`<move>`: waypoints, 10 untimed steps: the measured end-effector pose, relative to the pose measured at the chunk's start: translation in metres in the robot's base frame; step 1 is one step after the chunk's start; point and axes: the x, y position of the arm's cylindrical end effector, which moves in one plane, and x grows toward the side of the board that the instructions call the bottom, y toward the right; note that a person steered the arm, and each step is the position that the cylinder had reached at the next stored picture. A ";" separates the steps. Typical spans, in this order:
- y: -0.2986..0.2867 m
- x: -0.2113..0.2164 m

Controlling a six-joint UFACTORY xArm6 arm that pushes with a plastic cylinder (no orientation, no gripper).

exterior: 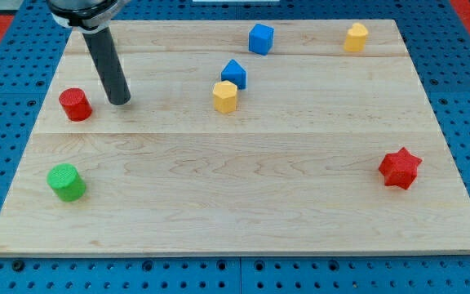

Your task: Move the red star to the center right of the board

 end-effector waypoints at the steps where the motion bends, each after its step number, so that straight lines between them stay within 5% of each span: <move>1: 0.009 -0.003; 3: 0.089 0.079; 6: 0.307 0.182; 7: 0.373 0.161; 10: 0.402 0.075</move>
